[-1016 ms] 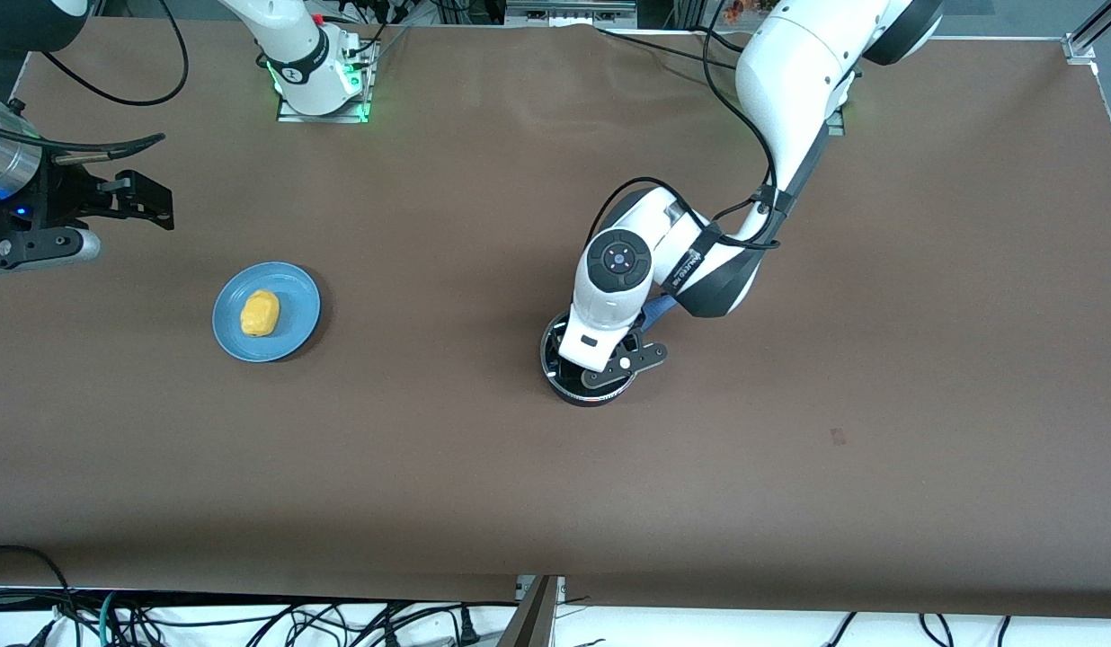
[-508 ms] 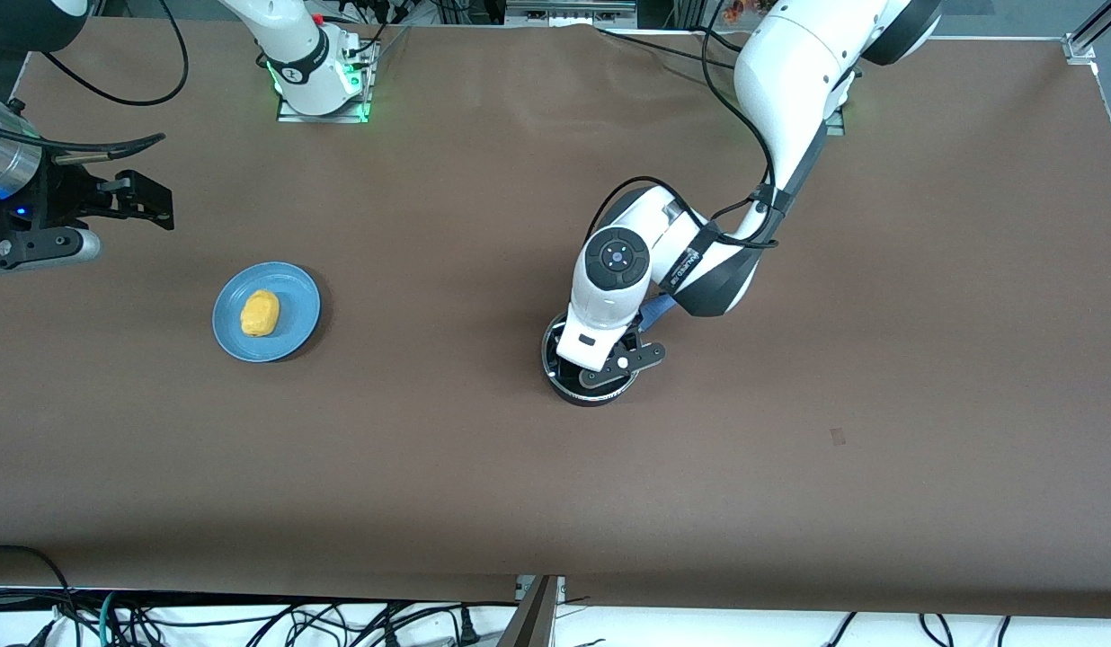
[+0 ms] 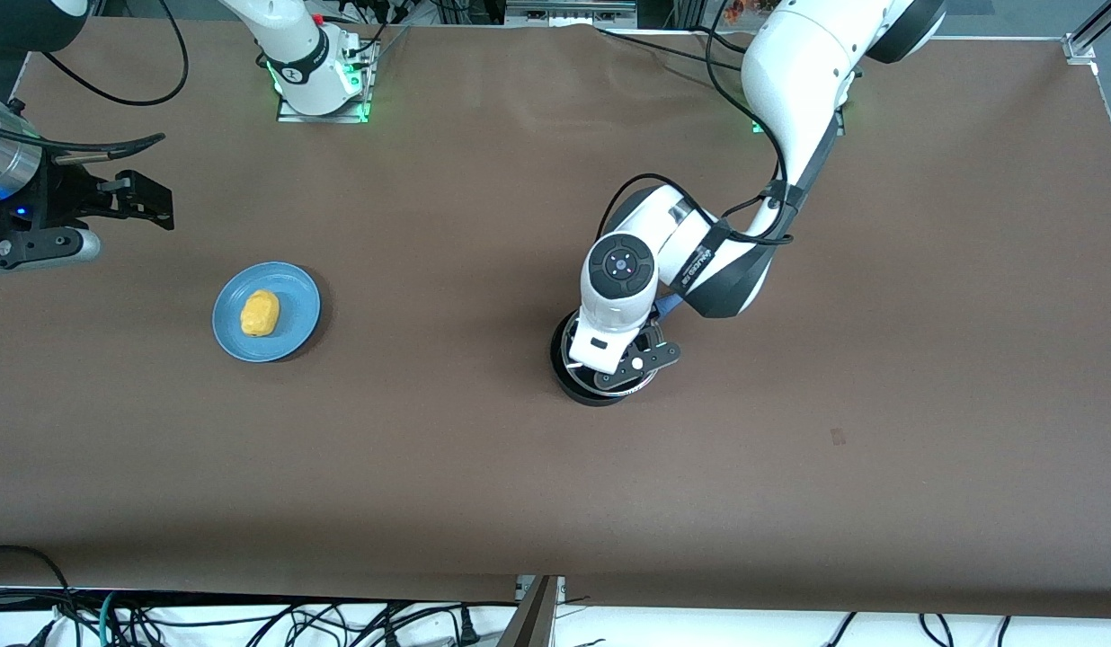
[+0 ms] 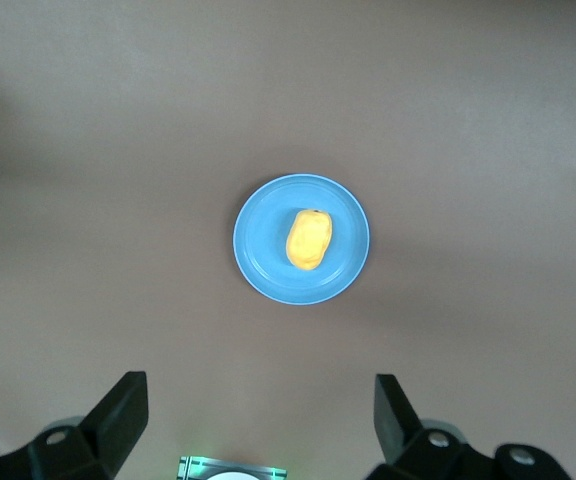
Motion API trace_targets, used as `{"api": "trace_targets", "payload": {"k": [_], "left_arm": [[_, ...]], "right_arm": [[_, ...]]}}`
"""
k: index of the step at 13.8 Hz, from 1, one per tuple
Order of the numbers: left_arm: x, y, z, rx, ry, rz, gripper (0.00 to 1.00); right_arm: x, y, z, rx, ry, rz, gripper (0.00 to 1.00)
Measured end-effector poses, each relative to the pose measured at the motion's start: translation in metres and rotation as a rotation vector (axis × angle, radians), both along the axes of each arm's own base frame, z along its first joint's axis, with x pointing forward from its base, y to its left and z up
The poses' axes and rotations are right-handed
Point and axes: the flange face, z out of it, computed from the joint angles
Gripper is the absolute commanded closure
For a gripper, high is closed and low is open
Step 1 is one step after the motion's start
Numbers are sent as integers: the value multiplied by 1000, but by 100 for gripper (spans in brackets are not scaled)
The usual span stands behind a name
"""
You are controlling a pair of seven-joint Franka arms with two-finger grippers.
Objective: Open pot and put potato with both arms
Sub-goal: 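Lift the lid off the pot while the right gripper reaches the potato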
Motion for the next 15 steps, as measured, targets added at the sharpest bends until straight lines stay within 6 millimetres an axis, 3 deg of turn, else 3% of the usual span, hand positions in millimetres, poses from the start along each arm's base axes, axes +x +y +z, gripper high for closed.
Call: {"api": "trace_targets", "payload": {"k": [3,5,7,9,13,15], "left_arm": [[11,16,37,8,-18,23,37],[29,47,68,-2,-52,37,35],[50,98,94,-2,-63,28,34],[69,159,106,6,-55,27,34],[89,267,106,12,-33,-22,33],[93,317,95,22,-70,-57,33]], "right_arm": [[1,0,-2,0,3,0,0],[1,0,-2,0,3,0,0],[3,-1,-4,-1,1,-1,0],[10,-4,-11,0,-6,-6,0],[28,-29,-49,-6,44,-49,0],[38,-44,-78,-7,88,-74,1]]}}
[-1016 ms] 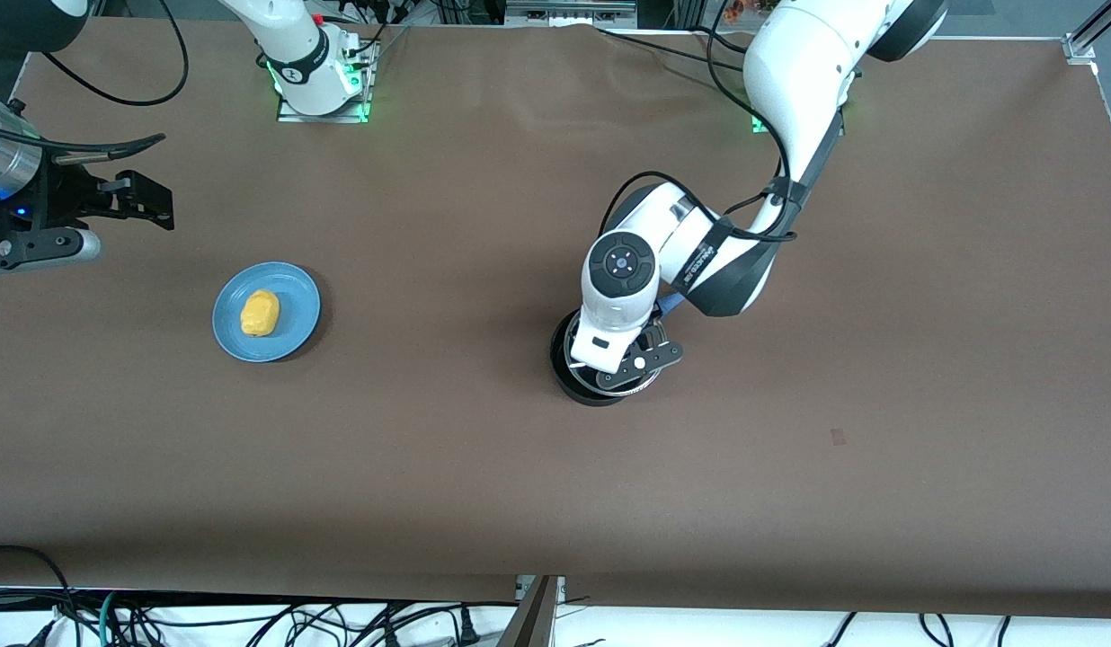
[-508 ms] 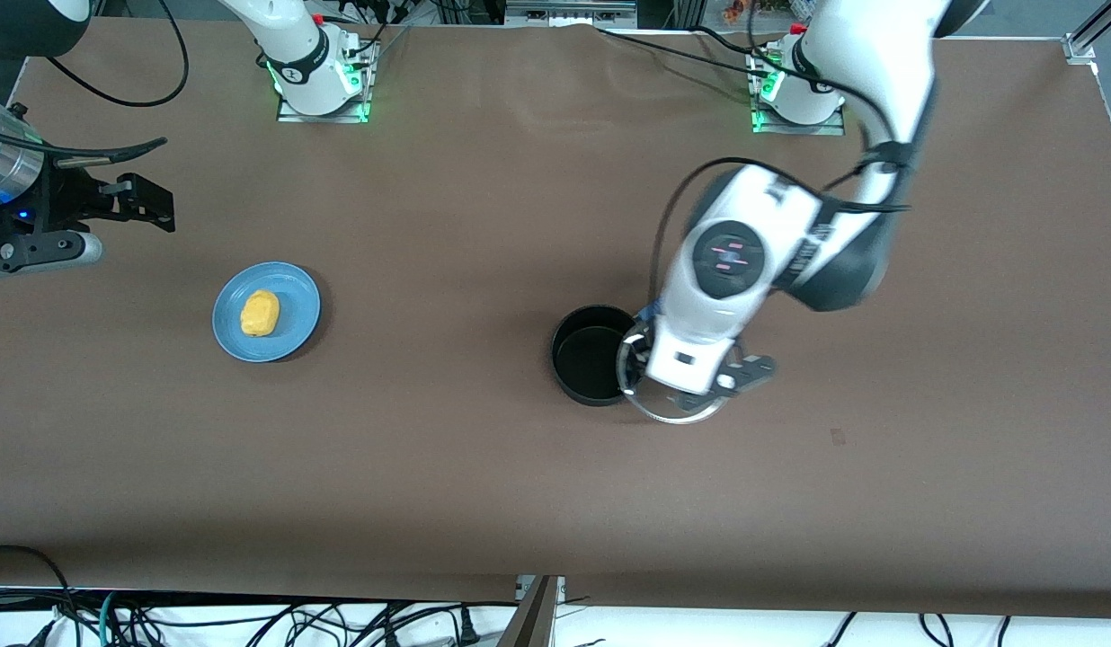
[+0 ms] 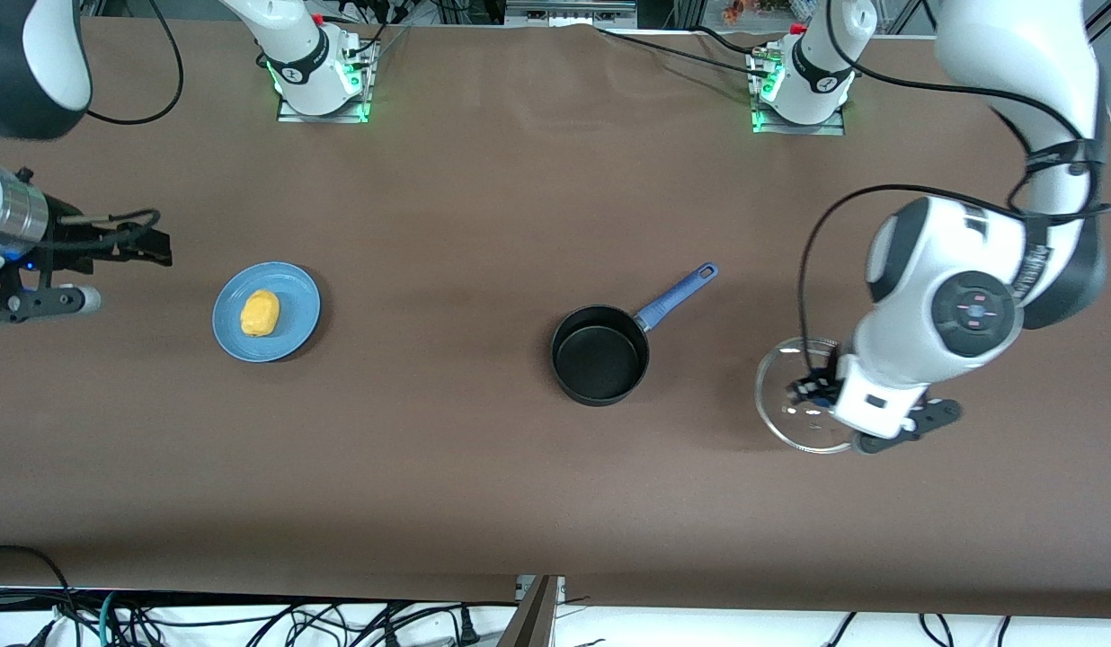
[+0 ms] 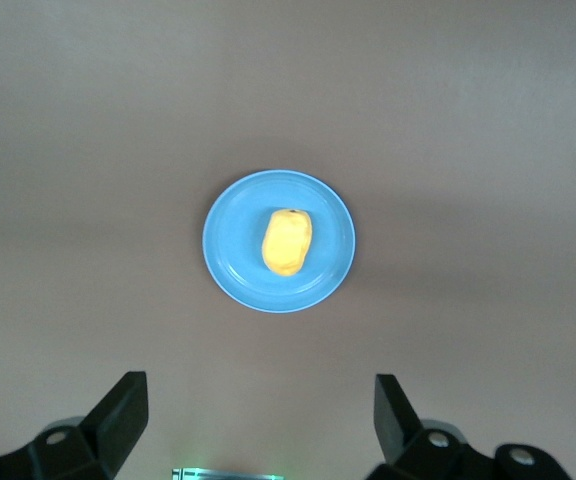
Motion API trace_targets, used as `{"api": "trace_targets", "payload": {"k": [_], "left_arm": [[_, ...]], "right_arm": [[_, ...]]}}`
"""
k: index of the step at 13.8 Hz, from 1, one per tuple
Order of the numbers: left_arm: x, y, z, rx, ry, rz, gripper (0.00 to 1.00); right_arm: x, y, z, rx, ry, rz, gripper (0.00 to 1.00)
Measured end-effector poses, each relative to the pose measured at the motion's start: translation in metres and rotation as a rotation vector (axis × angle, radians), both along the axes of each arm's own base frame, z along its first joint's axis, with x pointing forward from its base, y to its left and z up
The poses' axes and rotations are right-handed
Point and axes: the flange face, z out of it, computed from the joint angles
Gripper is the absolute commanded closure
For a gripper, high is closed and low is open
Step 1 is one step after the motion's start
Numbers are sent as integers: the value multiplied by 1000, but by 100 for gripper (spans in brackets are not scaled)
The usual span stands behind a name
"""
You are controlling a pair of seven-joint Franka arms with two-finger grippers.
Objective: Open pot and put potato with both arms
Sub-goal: 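Lift the lid off the pot while the right gripper reaches the potato, then lower the lid onto the table while the right gripper grasps the potato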
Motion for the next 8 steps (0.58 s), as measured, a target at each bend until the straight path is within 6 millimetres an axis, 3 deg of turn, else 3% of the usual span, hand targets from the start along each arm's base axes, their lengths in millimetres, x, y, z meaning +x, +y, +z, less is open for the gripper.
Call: {"api": "trace_targets", "payload": {"k": [2,4,6,8], "left_arm": [[-6,43,-24,7,-53,-60,33],[-30,75,-58,0,-103,-106,33],[-67,96,-95,-3,-105,-136,33],[-98,103,-128,-12,-93,-152,33]], "right_arm": [[13,-9,-42,1,42,-14,1],[26,-13,-91,2,58,-20,1],[30,-14,-139,5,50,-19,1],[24,-15,-181,6,43,-21,1]]}}
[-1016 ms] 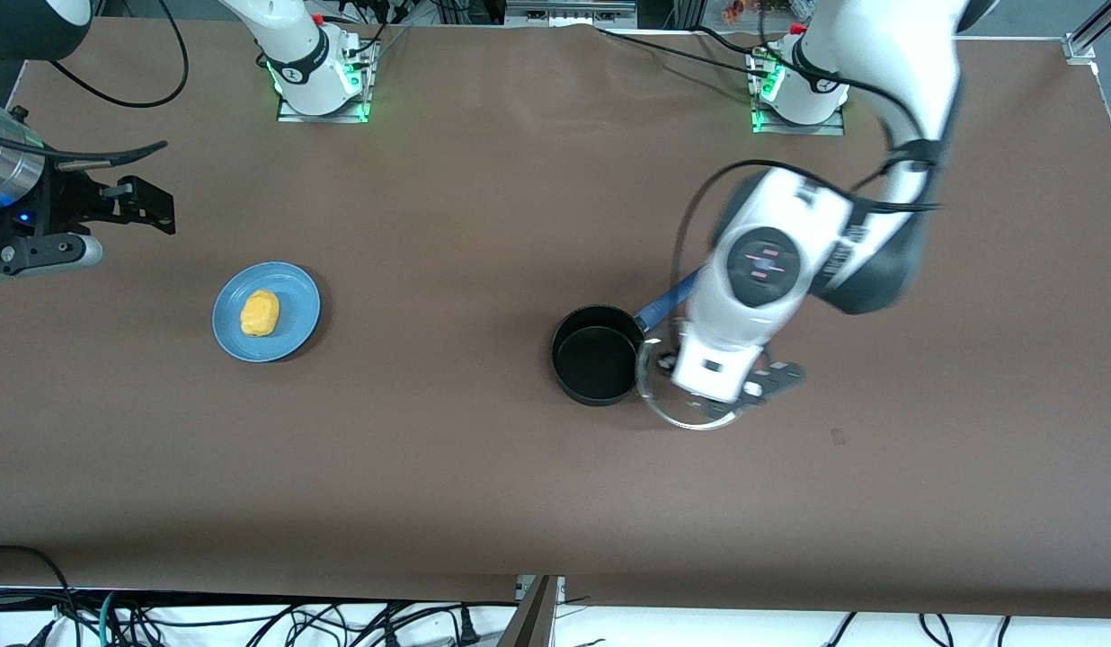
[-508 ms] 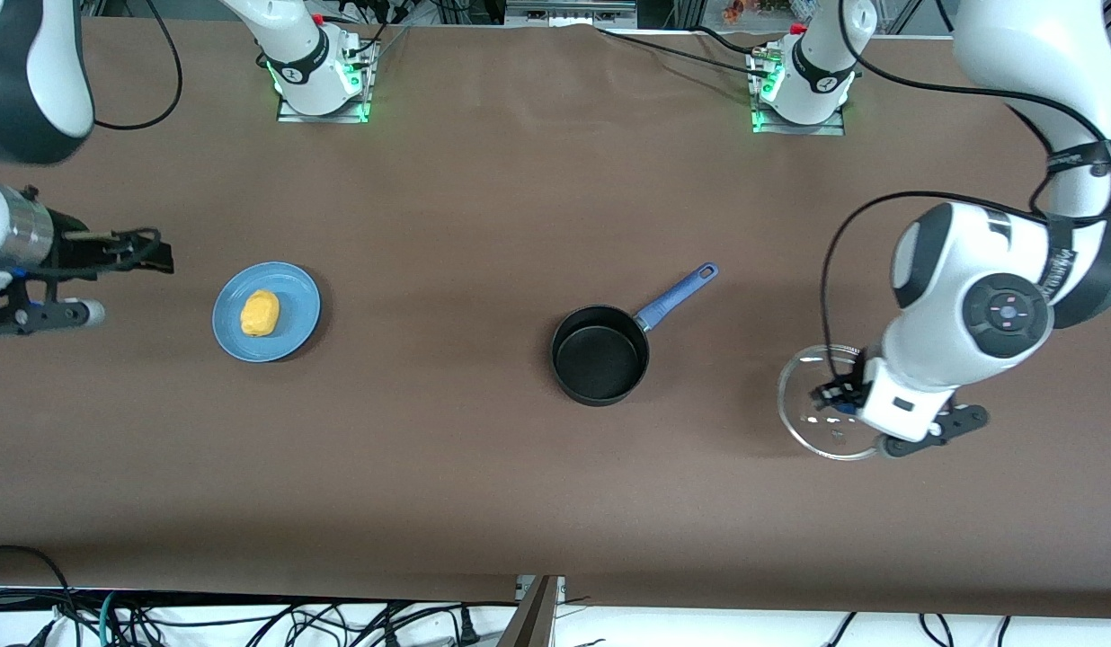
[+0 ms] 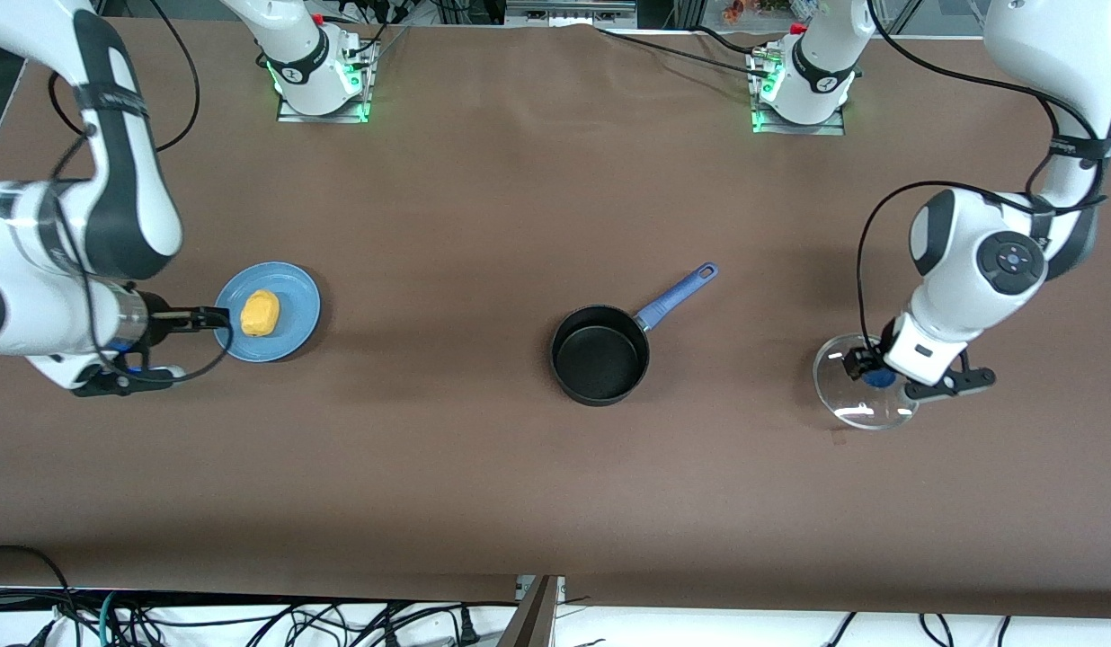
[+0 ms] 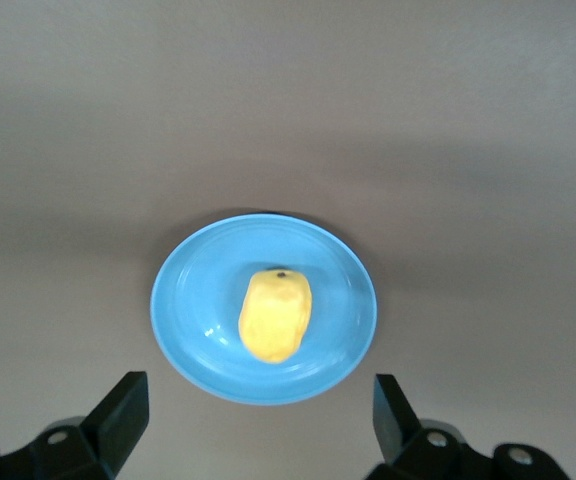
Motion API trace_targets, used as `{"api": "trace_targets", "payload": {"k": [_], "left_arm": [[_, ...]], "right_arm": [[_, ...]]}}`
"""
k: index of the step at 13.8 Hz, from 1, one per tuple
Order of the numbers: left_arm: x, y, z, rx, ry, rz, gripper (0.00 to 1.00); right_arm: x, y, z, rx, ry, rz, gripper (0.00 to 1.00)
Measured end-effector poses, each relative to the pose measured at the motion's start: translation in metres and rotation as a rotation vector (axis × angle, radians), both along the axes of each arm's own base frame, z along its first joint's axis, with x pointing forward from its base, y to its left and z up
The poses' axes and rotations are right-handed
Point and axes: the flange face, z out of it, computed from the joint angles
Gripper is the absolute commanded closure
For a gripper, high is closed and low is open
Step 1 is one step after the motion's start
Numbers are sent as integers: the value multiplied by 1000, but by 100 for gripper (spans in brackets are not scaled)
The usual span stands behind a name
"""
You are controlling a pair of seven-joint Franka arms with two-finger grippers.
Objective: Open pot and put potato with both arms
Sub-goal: 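Lower the lid onto the table while the right gripper grasps the potato, then open the left gripper and withdraw it from the lid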
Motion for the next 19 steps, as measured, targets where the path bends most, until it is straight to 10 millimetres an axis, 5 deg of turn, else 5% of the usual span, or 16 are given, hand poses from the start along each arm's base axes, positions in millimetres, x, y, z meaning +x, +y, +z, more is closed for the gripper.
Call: {"api": "trace_targets", "payload": {"k": [2,4,9,11,14,18,19], "left_arm": [[-23,-1,-29,-14,-1,-17,33],[-35,-2,-48,-19,17,-50,2],[-22,8,-38,19,-14,-115,0],[-3,18,-9,41,-18,-122,0],[23,29,64,75,-7,-121,0],[23,50,166,1,35,-92,0],[19,54,195,-8,56,-88,0]], "right_arm": [[-13,-4,-34,-9,17,-35,1],[-27,-4,-63,-14,27,-59,1],[-55,-7,-112,-23,20,-103,1],[-60,-9,-120,-24,4,-113,1],[-66,-8,-132,-27,-24,-143,1],[-73,-7,-146,-25,-48,-155,2],[-75,-7,-149,-25,-50,-156,12]]}}
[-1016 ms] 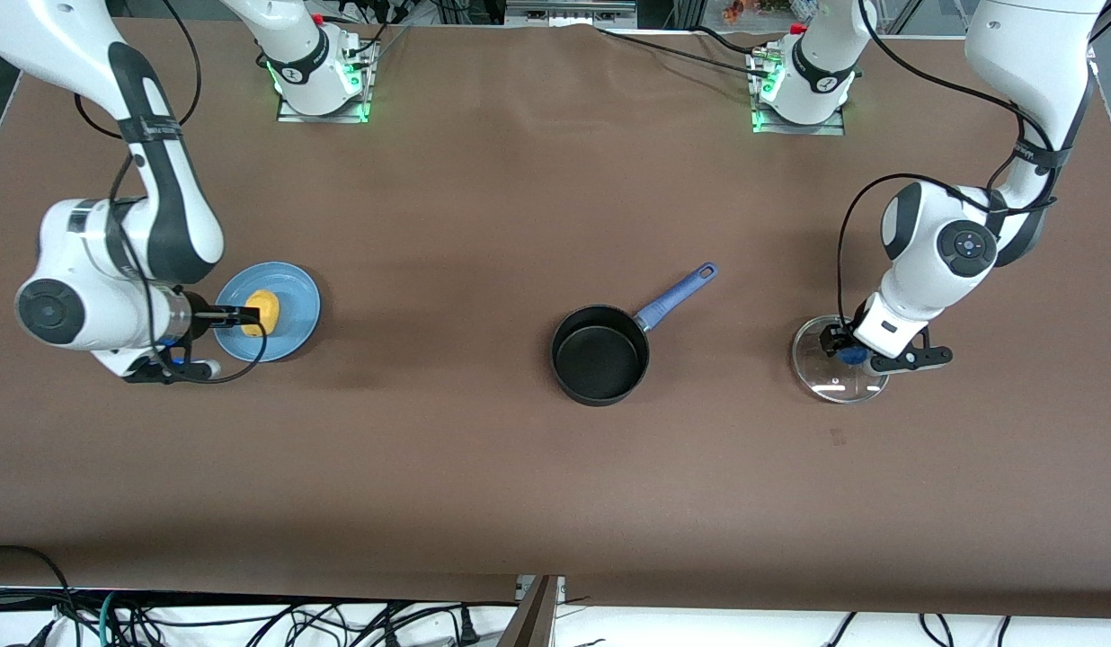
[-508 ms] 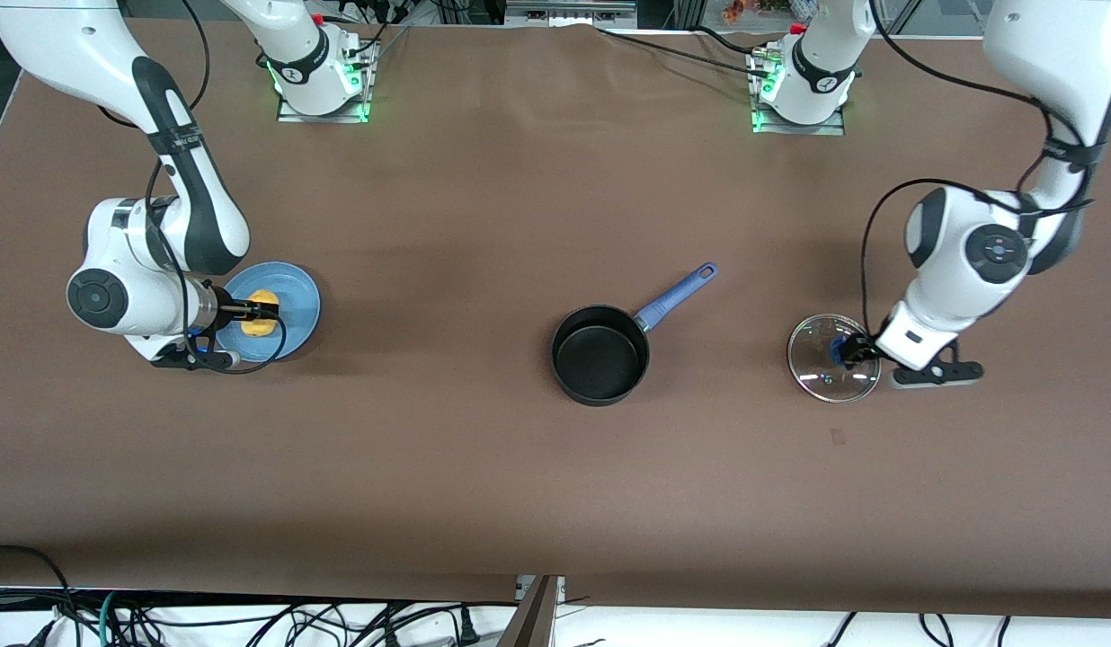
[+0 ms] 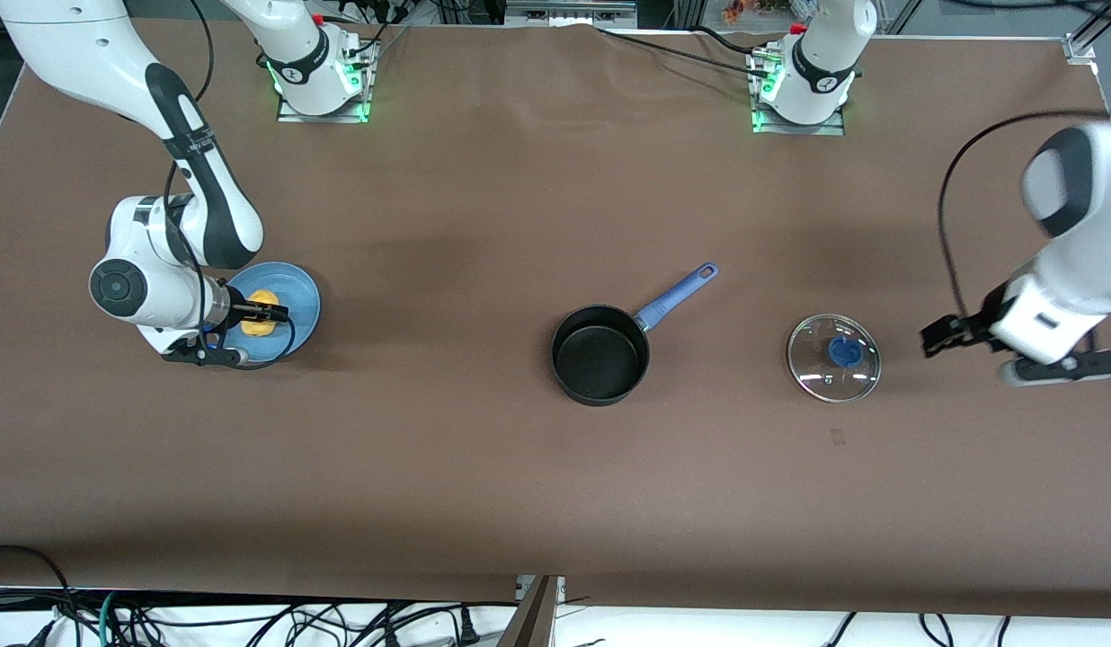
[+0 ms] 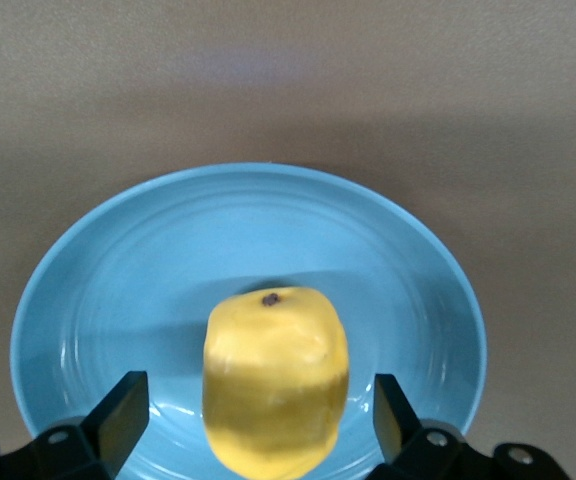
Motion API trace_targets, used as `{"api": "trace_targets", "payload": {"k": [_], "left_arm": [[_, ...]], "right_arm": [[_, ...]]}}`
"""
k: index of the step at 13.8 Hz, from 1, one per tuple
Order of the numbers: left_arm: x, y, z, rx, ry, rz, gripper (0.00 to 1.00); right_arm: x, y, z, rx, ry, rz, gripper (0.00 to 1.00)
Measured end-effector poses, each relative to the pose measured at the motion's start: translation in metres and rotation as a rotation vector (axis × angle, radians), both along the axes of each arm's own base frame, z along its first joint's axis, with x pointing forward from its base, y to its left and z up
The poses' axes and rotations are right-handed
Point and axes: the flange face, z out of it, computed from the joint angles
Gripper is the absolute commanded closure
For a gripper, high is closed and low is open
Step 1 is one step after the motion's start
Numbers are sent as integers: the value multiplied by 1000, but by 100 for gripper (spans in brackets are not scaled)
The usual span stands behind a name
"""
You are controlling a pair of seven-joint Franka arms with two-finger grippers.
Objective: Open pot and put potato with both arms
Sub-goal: 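Open the left gripper and withdraw it from the lid, then lift the yellow potato with the right gripper and carry it over the pot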
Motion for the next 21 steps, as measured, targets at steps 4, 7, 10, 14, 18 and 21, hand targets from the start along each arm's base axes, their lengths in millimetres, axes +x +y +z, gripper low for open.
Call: {"api": "trace_targets", "payload": {"k": [4,7,10,14,18,21], "left_arm": [[-15,3,89,-17,42,17,0],[-18,9,97,-21,69,27,0],[-16,5,89,-26,87,30,0],[-12,13,79,-39,89,35,0],[-1,15,59,-42,70,31,0],[1,15,59,-41,58,29,0]], "right_arm": [[-2,0,-6,1,-9,-3,62],[0,0,-4,0,-18,-4,67],[14,7,17,3,-53,5,67],[42,92,101,31,-64,22,67],[38,233,157,86,-120,13,67],[14,346,150,105,-118,-78,67]]}}
